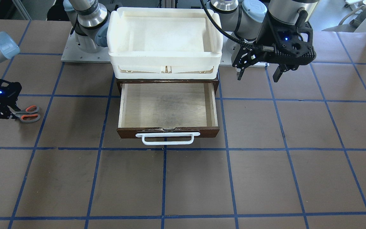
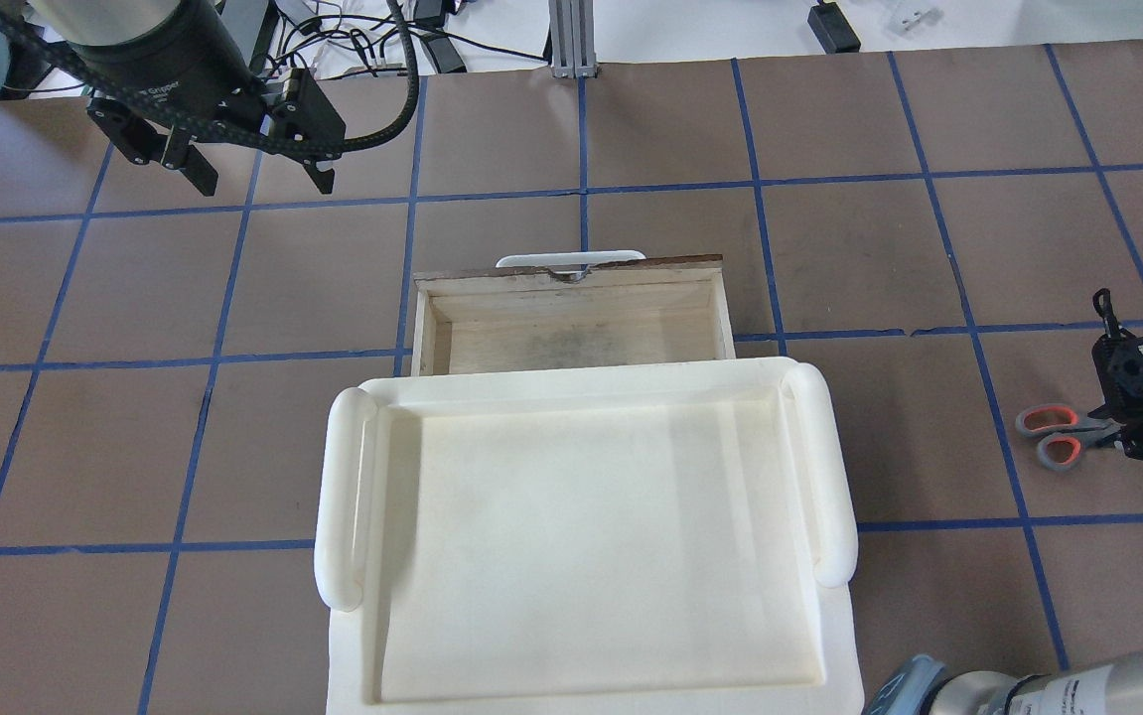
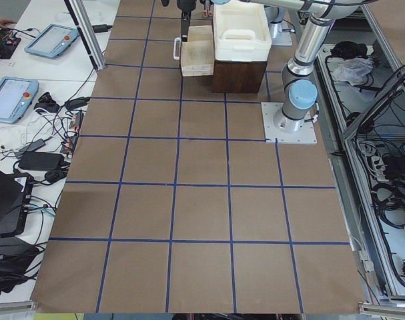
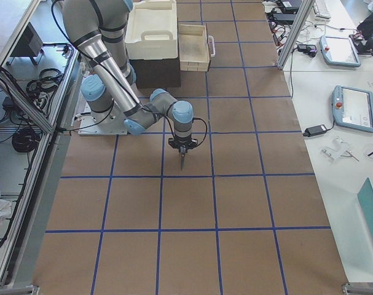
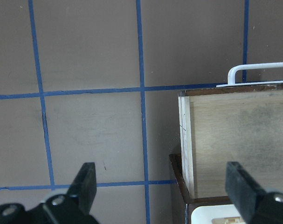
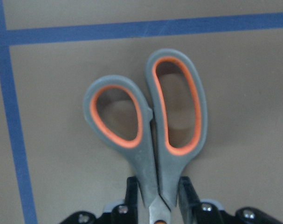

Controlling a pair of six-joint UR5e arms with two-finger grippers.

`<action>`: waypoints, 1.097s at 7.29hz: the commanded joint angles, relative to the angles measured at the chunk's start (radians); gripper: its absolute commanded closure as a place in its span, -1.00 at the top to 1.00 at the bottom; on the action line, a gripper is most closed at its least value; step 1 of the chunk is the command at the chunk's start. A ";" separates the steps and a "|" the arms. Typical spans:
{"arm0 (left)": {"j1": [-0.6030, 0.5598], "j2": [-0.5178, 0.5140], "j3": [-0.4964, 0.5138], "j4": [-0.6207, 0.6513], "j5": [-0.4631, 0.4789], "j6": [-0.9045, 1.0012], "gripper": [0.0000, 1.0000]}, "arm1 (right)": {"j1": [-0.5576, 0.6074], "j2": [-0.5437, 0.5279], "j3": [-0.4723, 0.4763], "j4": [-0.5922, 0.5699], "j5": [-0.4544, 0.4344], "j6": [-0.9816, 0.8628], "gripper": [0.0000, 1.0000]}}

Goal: Put scissors in drawer and close it
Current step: 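Lift the scissors with the right gripper and carry them over the drawer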

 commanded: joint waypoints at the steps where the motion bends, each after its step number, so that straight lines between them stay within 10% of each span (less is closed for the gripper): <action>1: 0.000 0.000 0.000 0.000 0.000 0.000 1.00 | 0.000 -0.009 -0.045 0.055 -0.016 0.014 -0.95; 8: 0.000 0.006 0.000 0.000 0.011 -0.014 1.00 | 0.136 -0.128 -0.387 0.552 -0.002 0.161 -1.00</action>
